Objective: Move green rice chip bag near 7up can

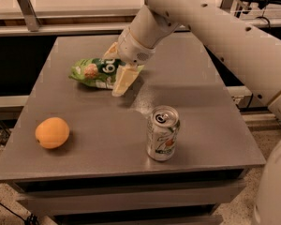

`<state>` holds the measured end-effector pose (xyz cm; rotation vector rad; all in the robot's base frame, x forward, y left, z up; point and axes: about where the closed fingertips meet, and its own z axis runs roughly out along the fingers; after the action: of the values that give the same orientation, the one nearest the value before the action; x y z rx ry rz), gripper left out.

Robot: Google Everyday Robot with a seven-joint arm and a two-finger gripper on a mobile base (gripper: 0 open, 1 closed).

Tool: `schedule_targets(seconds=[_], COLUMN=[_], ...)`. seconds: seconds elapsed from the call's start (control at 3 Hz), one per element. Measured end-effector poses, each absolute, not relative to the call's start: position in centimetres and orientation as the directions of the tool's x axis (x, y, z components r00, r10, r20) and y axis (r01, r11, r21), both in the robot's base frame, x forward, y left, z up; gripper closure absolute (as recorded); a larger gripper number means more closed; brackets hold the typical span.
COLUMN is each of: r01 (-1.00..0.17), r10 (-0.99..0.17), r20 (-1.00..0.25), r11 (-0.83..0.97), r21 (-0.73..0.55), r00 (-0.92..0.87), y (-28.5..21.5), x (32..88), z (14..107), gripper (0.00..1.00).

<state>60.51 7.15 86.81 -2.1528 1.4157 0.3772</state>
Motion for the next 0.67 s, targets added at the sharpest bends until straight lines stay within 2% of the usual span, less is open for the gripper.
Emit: schedule_targets(seconds=[0.67], r01=[-0.912], r10=[-0.776], r20=[-0.482], r11=[-0.315], r21=[-0.263], r00=[0.407], y=[7.05], x=[60.33], z=[85.94], gripper=[0.88])
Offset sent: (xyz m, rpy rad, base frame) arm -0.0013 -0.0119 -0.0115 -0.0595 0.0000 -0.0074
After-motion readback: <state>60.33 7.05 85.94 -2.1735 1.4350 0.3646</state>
